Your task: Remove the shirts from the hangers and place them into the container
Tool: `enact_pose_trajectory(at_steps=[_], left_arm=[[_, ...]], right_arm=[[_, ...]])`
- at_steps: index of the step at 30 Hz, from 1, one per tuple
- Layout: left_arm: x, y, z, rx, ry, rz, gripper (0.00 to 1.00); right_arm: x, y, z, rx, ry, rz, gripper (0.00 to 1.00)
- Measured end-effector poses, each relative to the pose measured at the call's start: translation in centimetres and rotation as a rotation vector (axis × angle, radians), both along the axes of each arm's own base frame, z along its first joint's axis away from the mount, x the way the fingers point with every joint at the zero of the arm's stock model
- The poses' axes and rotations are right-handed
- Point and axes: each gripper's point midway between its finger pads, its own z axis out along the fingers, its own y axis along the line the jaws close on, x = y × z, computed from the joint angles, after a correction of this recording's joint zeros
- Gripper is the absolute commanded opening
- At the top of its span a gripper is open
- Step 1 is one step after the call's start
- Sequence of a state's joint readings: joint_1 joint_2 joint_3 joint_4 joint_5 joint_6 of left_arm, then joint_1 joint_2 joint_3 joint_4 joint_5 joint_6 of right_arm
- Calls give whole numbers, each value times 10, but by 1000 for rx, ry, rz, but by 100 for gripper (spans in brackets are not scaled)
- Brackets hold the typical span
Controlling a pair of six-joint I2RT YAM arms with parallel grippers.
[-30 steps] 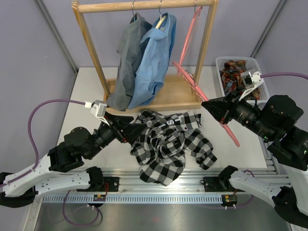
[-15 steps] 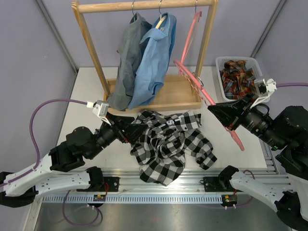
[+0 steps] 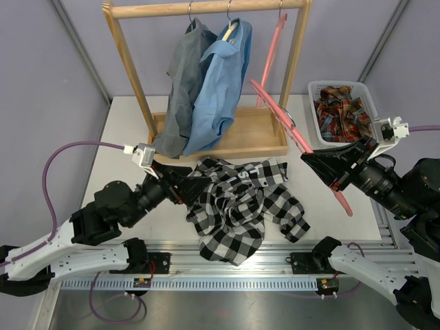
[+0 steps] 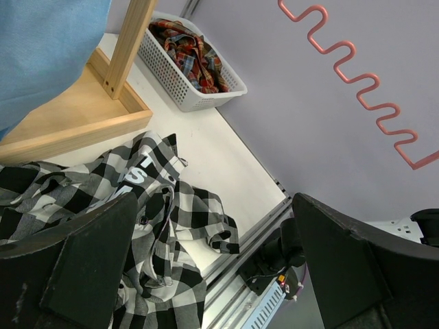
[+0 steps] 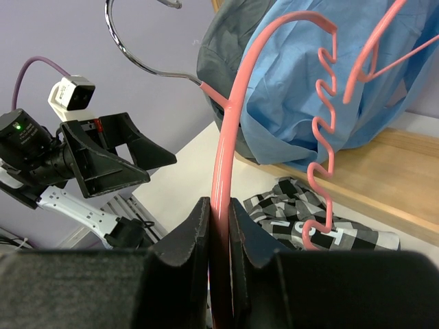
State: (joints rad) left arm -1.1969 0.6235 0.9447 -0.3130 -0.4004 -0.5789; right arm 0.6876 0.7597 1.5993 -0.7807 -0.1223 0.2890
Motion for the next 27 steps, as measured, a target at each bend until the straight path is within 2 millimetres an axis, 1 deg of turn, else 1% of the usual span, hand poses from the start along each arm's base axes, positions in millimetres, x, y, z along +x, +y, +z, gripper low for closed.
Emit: enact_pose_trajectory(at_steps=[10, 15, 17, 21, 24, 27], left_arm=[[-1, 3, 1, -13, 1, 0, 99], [-1, 3, 1, -13, 1, 0, 99], [-1, 3, 1, -13, 2, 0, 99], [-2, 3, 1, -17, 5, 0, 99], [-2, 3, 2, -21, 8, 0, 99], [-2, 5, 3, -27, 6, 0, 99]], right_arm=[[2, -5, 4, 13, -10, -27, 0], [5, -1, 13, 46, -34, -26, 0], [10, 3, 17, 65, -40, -25, 0], [27, 14, 24, 108, -42, -42, 0], [48, 23, 23, 142, -26, -82, 0], [71, 29, 17, 175, 2, -142, 0]])
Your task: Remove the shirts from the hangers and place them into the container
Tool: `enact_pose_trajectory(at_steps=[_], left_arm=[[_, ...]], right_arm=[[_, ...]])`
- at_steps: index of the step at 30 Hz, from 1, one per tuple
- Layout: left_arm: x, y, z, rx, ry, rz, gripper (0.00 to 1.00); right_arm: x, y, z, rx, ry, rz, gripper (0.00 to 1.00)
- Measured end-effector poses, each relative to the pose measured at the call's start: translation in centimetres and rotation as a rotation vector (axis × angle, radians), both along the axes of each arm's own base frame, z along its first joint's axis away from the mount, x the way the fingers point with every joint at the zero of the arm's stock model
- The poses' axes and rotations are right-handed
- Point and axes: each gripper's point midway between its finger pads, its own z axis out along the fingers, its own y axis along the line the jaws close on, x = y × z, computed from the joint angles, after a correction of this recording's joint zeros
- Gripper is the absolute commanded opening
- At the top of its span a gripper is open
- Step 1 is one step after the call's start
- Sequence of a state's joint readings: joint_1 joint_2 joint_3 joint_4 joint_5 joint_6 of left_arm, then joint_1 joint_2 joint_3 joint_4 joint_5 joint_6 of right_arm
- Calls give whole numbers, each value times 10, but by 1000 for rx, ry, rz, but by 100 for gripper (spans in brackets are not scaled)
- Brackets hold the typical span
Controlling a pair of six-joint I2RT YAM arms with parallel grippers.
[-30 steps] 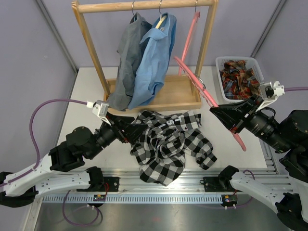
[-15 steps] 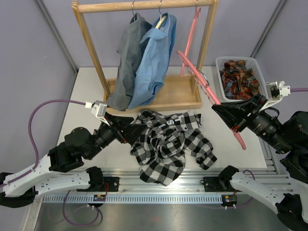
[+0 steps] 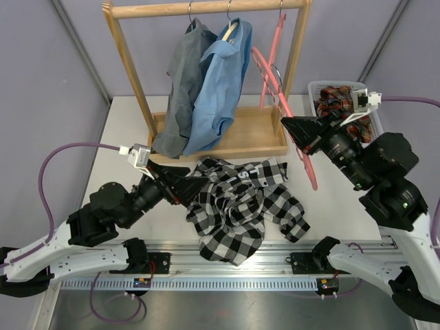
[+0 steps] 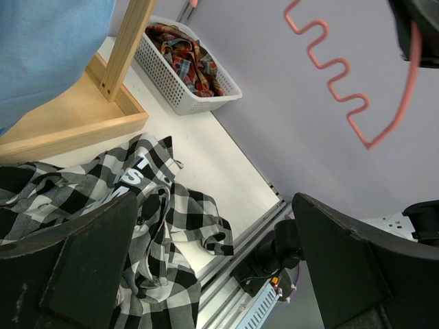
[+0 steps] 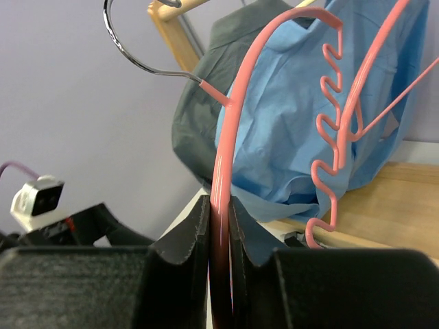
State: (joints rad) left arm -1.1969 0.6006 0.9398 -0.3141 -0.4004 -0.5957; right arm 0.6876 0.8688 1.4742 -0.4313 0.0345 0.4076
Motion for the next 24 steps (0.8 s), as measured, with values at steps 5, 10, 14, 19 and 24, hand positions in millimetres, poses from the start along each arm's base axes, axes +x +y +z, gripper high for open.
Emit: enact_pose_trajectory(at_steps=[5, 10, 14, 19, 24], left_arm=[[-1, 3, 3, -11, -3, 0, 99], [-2, 5, 2, -13, 1, 0, 99], [-2, 3, -4, -2, 7, 0, 99], [-2, 3, -7, 5, 13, 0, 99], [-2, 3, -9, 6, 18, 0, 99]], right_arm=[[32, 10, -7, 57, 41, -72, 0], [55, 22, -10, 98, 67, -103, 0], [68, 27, -4, 144, 60, -124, 0], [83, 34, 10, 235, 42, -142, 0], [95, 36, 21, 350, 46, -161, 0]])
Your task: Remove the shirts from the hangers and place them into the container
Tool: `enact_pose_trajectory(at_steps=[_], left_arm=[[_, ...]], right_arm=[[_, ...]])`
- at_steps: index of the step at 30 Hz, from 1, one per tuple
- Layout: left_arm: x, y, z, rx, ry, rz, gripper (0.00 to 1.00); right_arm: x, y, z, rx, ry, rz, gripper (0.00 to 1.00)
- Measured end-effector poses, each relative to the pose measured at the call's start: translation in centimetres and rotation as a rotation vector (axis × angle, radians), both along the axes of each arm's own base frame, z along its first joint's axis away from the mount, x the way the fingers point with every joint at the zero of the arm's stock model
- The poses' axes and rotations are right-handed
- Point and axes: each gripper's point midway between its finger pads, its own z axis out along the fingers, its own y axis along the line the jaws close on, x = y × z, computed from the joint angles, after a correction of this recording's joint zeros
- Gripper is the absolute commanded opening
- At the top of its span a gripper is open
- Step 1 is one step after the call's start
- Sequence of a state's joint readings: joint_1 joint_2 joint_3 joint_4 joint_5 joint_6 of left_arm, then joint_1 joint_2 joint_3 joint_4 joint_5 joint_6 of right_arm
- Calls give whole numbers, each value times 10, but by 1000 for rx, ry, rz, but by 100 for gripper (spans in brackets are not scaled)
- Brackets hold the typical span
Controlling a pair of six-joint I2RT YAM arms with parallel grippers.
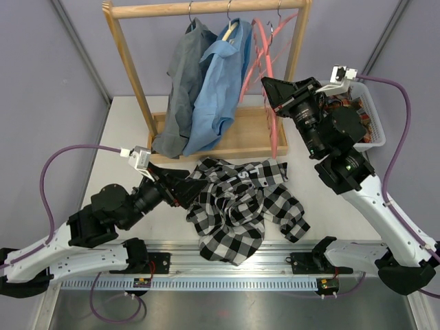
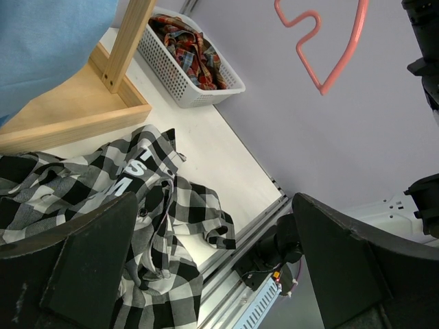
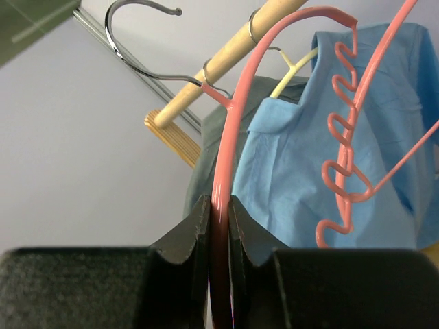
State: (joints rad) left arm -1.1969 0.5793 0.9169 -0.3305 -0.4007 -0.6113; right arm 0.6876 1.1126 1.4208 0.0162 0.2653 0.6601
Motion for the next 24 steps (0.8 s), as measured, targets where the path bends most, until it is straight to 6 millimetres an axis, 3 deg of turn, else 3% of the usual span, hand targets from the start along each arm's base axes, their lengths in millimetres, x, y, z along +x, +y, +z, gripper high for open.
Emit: enact_pose_trajectory(at_steps=[8, 13, 24], left_arm=[[-1, 4, -3, 6, 3, 1, 99], [-2, 6, -1, 1, 0, 3, 99], [0, 3, -6, 16, 6, 4, 99]], right_arm=[[14, 13, 2, 113, 33, 13, 0], [5, 13, 6, 145, 39, 14, 0], [-32, -31, 39, 248, -21, -40, 0]])
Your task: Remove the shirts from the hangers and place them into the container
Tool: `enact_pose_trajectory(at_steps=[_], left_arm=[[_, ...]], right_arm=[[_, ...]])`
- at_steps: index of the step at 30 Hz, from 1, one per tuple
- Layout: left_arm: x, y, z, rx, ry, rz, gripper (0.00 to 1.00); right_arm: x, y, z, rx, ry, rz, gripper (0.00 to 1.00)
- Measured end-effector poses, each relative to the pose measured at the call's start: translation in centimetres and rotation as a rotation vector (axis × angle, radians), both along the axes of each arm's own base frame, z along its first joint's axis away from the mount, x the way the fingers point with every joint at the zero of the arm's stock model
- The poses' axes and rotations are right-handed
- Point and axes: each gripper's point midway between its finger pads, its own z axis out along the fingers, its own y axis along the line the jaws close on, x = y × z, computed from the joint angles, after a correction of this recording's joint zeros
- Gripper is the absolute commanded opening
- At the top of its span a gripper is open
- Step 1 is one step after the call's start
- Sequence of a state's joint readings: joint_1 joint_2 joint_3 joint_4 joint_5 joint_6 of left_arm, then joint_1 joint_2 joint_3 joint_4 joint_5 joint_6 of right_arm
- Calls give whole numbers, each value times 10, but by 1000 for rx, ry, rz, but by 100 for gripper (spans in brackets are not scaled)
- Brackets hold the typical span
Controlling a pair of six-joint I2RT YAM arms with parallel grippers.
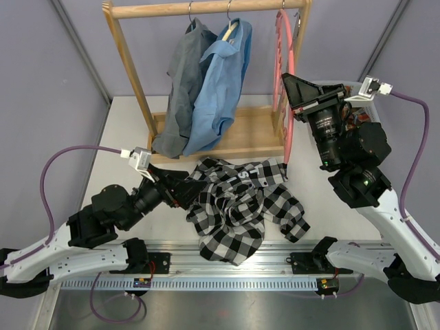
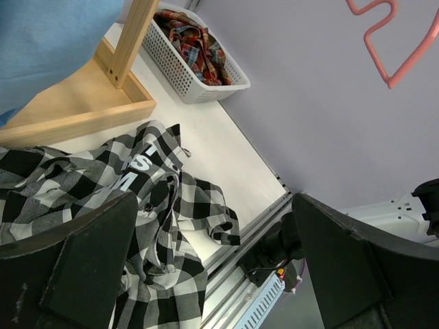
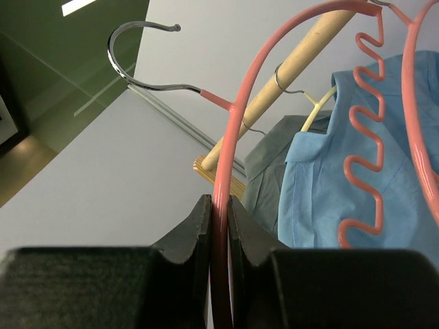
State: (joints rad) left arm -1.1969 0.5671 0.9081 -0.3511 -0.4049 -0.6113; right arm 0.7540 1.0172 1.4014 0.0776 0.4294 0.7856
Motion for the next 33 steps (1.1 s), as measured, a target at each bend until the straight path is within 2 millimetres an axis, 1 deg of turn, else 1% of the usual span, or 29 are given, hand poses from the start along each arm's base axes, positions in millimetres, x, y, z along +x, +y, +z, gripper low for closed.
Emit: enact_pose_trajectory(at_steps=[2, 4, 7, 11, 15, 18, 21, 24, 27, 31, 33], left_arm=[[0, -1, 0, 2, 1, 0, 99], [0, -1, -1, 3, 1, 0, 99], [0, -1, 0, 1, 2, 0, 99], [-1, 2, 2, -9, 1, 0, 99], [-3, 7, 4, -24, -2, 1, 99], [-3, 9, 5, -26, -3, 2, 99], [-4, 11, 5, -31, -4, 4, 99], [-5, 14, 6, -38, -5, 6, 99], [-5, 17, 6, -46, -7, 11, 99], [-6, 20, 6, -56, -6, 13, 99], [-6, 21, 7, -61, -8, 15, 99]], right_arm=[[0, -2, 3, 6, -2, -7, 0], [5, 3, 1, -4, 7, -6, 0], [15, 15, -7, -33, 29, 4, 0], [26, 33, -22, -81, 64, 35, 0], [30, 41, -32, -110, 89, 48, 0], [32, 42, -33, -121, 91, 44, 0], [38, 46, -28, -141, 79, 35, 0], [46, 53, -23, -176, 68, 25, 0], [57, 64, -26, -242, 79, 16, 0], [74, 76, -36, -341, 109, -3, 0], [81, 79, -45, -389, 130, -11, 0]])
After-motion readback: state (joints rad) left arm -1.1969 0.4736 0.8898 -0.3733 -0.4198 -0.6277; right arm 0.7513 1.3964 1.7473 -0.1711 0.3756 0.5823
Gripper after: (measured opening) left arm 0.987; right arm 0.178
